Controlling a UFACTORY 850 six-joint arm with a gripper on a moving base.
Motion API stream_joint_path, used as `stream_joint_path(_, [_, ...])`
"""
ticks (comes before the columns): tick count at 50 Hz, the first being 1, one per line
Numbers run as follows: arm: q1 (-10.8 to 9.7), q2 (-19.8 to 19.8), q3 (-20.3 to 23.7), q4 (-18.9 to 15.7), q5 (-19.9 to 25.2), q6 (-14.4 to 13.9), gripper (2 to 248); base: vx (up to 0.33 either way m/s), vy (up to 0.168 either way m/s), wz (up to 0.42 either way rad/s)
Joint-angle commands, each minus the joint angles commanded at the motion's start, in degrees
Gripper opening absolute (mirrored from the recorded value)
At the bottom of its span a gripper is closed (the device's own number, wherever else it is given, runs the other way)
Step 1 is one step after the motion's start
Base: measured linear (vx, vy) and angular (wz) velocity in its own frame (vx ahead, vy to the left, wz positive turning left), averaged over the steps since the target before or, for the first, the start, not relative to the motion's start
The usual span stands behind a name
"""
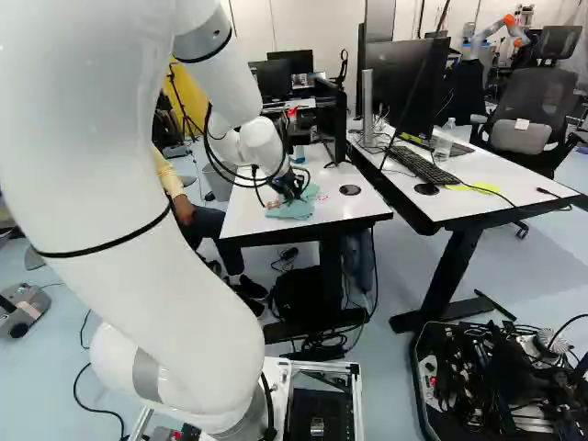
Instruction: Clean the table with the green towel
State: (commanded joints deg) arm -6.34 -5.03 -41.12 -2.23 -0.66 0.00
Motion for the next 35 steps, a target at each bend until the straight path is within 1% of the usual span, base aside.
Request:
stream_joint_path(17, [-3.5,2.0,2.1,0.0,0.0,0.0,44,0.0,0.0,0.0])
stream_joint_path(35, [-7.2,0.7,0.7,0.0,0.0,0.0,44,0.0,0.0,0.0])
